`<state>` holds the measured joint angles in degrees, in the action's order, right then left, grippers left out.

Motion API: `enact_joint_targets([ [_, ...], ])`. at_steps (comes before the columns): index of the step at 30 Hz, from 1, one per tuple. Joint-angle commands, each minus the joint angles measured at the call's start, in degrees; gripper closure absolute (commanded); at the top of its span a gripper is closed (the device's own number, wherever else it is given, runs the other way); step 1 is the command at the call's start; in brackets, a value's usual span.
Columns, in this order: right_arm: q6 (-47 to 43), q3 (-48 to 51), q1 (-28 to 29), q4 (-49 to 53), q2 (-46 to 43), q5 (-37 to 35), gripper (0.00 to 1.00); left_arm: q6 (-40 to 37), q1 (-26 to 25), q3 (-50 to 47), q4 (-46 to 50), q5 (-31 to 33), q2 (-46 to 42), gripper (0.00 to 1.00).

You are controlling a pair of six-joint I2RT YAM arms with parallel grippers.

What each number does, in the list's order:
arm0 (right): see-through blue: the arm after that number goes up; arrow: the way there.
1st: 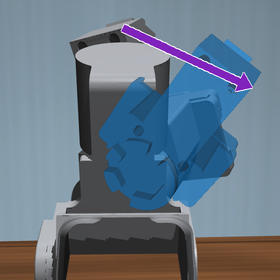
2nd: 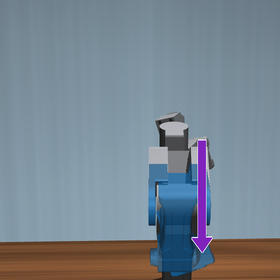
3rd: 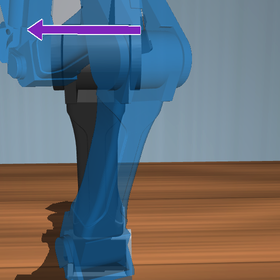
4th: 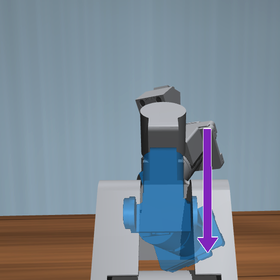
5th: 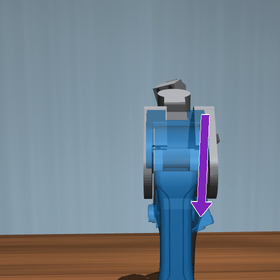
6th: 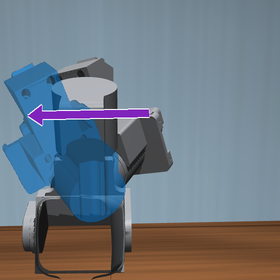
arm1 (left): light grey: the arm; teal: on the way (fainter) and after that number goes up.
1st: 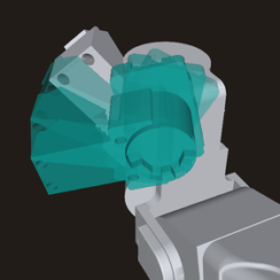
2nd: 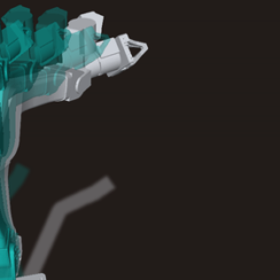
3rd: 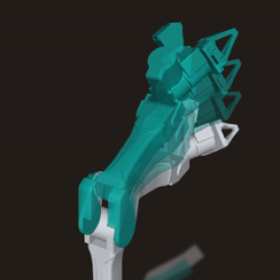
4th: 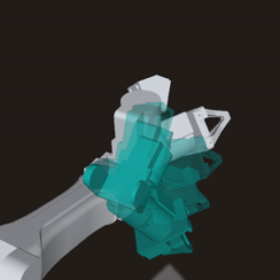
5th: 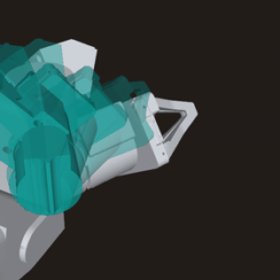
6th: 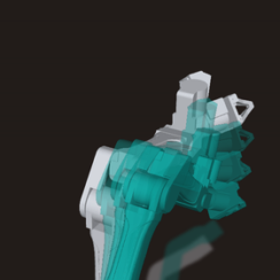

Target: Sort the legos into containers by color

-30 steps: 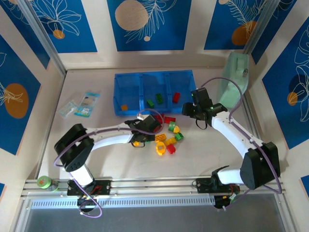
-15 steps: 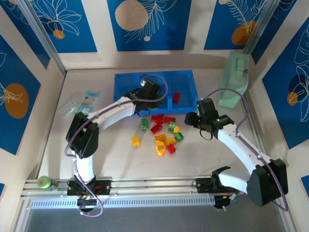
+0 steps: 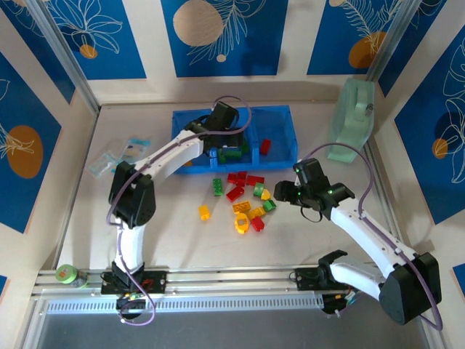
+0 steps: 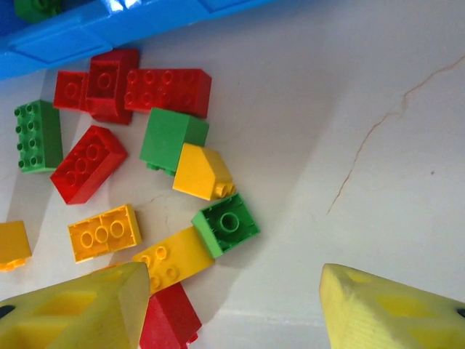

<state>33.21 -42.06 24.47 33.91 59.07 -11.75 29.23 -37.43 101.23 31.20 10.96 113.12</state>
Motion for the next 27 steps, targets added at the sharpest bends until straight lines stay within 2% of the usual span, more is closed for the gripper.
enact_joint_targets([
  [1,-0.6,1.2,0.9,1.8,0.8,1.9,0.36,-2.2,-1.1,-5.4,-2.4,1.0,-9.4,0.33],
  [8,-2.5,-1.0,3.8,2.5,5.0,1.5,0.36,-0.9,-1.9,-27.9,-8.8,1.6,-26.6,0.31],
  [15,-3.3,-4.2,6.8,2.8,12.9,0.7,0.35,2.4,-1.9,-48.5,-11.2,2.4,-39.2,0.30],
  [20,-2.8,-6.7,7.7,4.2,18.8,-0.9,0.35,5.0,-1.9,-58.7,-12.5,2.0,-45.3,0.30],
  [27,-1.8,-8.8,9.4,2.8,25.7,-2.1,0.36,8.1,-1.9,-65.9,-15.0,0.8,-49.0,0.30],
])
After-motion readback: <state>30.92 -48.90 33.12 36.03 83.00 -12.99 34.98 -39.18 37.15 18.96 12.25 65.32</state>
